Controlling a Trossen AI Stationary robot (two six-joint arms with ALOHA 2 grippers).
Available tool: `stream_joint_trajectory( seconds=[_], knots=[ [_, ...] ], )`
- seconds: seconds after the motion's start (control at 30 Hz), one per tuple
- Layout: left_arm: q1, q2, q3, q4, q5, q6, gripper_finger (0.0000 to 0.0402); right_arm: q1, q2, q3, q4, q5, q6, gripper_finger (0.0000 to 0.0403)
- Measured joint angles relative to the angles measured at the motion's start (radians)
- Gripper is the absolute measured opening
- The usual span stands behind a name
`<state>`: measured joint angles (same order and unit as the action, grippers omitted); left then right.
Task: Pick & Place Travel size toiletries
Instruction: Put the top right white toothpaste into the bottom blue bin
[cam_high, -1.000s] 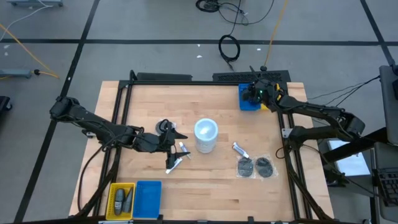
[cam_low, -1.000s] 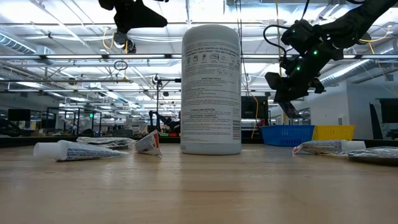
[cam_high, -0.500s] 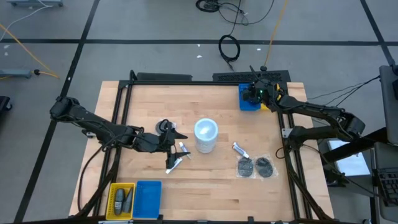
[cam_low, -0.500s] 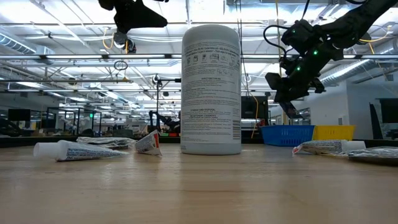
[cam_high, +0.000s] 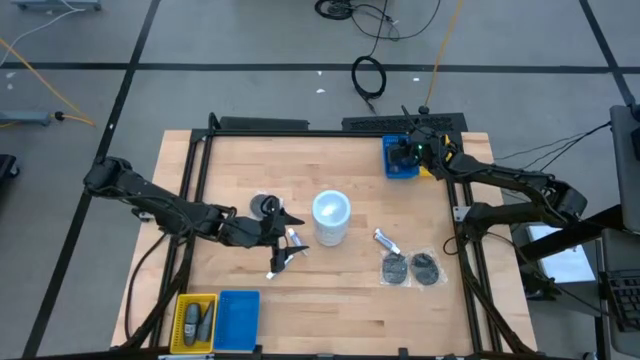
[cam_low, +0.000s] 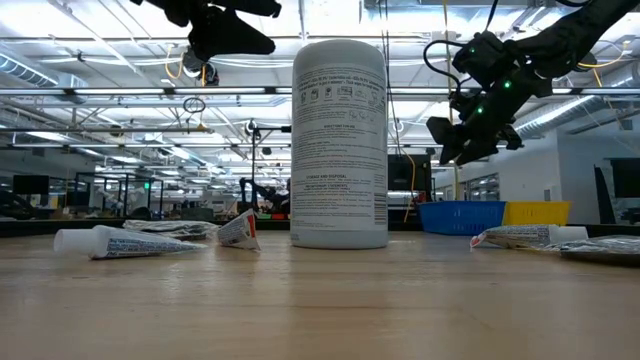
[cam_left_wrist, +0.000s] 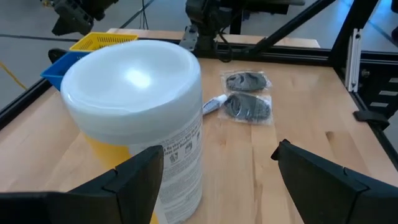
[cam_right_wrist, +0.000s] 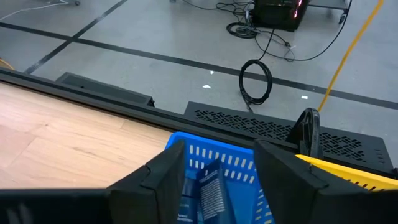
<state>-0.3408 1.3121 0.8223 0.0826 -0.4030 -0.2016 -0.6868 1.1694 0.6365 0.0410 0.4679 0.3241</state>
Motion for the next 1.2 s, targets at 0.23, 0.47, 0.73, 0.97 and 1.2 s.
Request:
stream_joint_trajectory(
  seconds=[0.23,0.47,0.73,0.97,1.2],
  knots=[
    [0.0,0.0,0.0,-0.002,0.0,0.0,0.031,0.002,0.0,-0.001,0.007,-0.097,0.01,0.019],
    [0.0,0.0,0.0,-0.003,0.001,-0.003,0.031,0.045,-0.001,-0.001,0.068,-0.44,0.0,0.0186],
    [-0.008,0.0,0.0,-0.003,0.01,-0.005,0.031,0.249,-0.001,-0.001,0.055,-0.549,0.003,0.0184],
    [-0.03,0.0,0.0,-0.003,0.01,-0.009,0.031,0.451,-0.001,-0.001,0.018,-0.548,0.034,0.0175],
    [-0.044,0.0,0.0,-0.002,0.011,-0.011,0.031,0.619,-0.018,-0.001,-0.061,-0.544,0.109,0.0171]
  ],
)
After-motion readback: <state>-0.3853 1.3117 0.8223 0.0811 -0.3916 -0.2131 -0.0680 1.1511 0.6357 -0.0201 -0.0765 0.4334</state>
